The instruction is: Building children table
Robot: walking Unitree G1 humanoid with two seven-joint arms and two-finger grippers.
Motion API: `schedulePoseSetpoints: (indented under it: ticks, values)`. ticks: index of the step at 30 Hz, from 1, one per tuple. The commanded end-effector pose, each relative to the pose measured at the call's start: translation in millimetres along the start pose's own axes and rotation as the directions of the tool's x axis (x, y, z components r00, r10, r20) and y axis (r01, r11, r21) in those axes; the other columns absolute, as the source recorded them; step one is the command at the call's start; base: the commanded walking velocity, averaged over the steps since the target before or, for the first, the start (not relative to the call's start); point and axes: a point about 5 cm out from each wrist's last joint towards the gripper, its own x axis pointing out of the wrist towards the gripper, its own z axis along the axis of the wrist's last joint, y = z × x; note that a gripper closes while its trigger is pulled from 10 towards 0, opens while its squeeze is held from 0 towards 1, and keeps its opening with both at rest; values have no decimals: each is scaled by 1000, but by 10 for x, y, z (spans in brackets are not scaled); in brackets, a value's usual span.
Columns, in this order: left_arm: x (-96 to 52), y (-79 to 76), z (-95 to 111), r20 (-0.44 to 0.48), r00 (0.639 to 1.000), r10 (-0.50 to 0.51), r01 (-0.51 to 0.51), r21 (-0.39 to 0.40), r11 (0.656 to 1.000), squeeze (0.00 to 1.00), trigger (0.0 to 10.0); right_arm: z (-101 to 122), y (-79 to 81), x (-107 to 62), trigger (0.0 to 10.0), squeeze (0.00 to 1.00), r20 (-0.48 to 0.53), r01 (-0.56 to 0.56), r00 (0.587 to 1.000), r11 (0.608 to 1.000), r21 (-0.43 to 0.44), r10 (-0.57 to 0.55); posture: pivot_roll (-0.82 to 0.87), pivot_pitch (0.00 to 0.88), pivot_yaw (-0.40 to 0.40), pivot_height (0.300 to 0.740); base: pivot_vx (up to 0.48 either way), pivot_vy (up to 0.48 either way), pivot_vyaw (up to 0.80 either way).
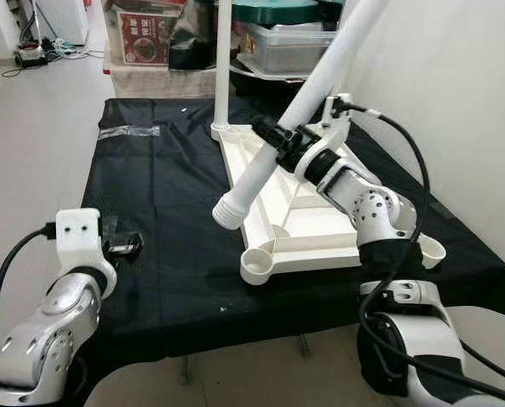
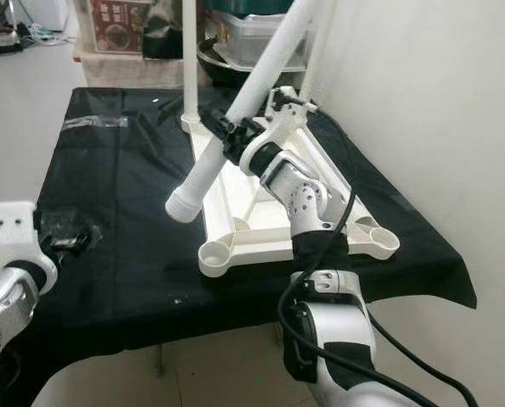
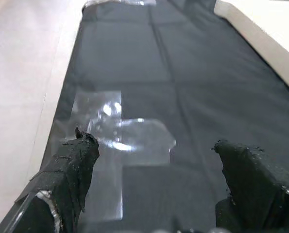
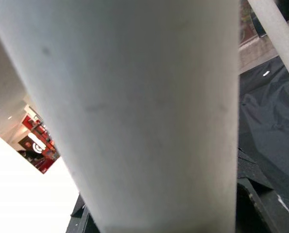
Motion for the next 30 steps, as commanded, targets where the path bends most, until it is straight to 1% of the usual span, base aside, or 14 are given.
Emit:
schedulePoseSetpoints:
  ticks: [1, 8, 15, 16, 17, 18, 19, 20, 21, 22, 23, 24, 27, 30]
  values:
    - [-20, 59, -16, -12, 1000, 20, -20, 18, 1000, 0, 10000, 72, 10, 18, 0, 0, 39, 0, 999, 1000, 10, 0, 100, 0, -92, 740, 0, 0, 0]
    - [0, -43, 11, 17, 1000, -26, 26, 41, 999, 0, 10000, 21, 19, 6, 0, 0, 34, -1, 999, 1000, 23, 1, 97, 0, -93, 740, 0, 0, 0]
    - [-73, -195, 96, 90, 977, -194, 197, -25, 980, 0, 10000, 7, 224, -38, 0, 0, 66, -227, 972, 974, 25, 225, 97, 0, -93, 740, 0, 0, 0]
    - [-156, -293, 134, 133, 939, -316, 323, -38, 945, 0, 10000, -14, 342, -84, 0, 0, 33, -356, 934, 934, -6, 356, 103, 0, -96, 740, 0, 0, 0]
    - [-156, -293, 134, 133, 939, -316, 323, -38, 945, 0, 10000, -14, 342, -84, 0, 0, 33, -356, 934, 934, -6, 356, 103, 0, -96, 740, 0, 0, 0]
    - [-354, -511, 159, 157, 816, -557, 561, 23, 828, 0, 10000, -61, 559, -166, 0, 0, -51, -566, 824, 823, -47, 564, 102, 0, -102, 740, 0, 0, 0]
    - [-354, -511, 159, 157, 816, -557, 561, 23, 828, 0, 10000, -61, 559, -166, 0, 0, -51, -566, 824, 823, -47, 564, 102, 0, -102, 740, 0, 0, 0]
    - [-430, -584, 150, 137, 759, -637, 632, 78, 771, 0, 10000, -80, 603, -161, 0, 0, -80, -598, 801, 799, -64, 593, 102, 0, -102, 740, 0, 0, 0]
    - [-430, -584, 150, 137, 759, -637, 632, 78, 771, 0, 10000, -80, 603, -161, 0, 0, -80, -598, 801, 799, -64, 593, 102, 0, -102, 740, 0, 0, 0]
    - [-478, -628, 138, 112, 719, -686, 677, 114, 727, 0, 10000, -92, 618, -142, 0, 0, -95, -605, 796, 793, -74, 598, 103, 0, -105, 740, 0, 0, 0]
    - [-478, -628, 138, 112, 719, -686, 677, 114, 727, 0, 10000, -92, 618, -142, 0, 0, -95, -605, 796, 793, -74, 598, 103, 0, -105, 740, 0, 0, 0]
    - [-507, -651, 131, 83, 687, -722, 708, 151, 690, 0, 10000, -115, 620, -107, 0, 0, -111, -600, 799, 795, -88, 591, 105, 0, -106, 740, 0, 0, 0]
    - [-507, -651, 131, 83, 687, -722, 708, 151, 690, 0, 10000, -115, 620, -107, 0, 0, -111, -600, 799, 795, -88, 591, 105, 0, -106, 740, 0, 0, 0]
    - [-493, -637, 143, 31, 660, -751, 726, 228, 648, 0, 10000, -164, 655, -52, 0, 0, -138, -609, 792, 786, -107, 595, 111, 0, -108, 740, 0, 0, 0]
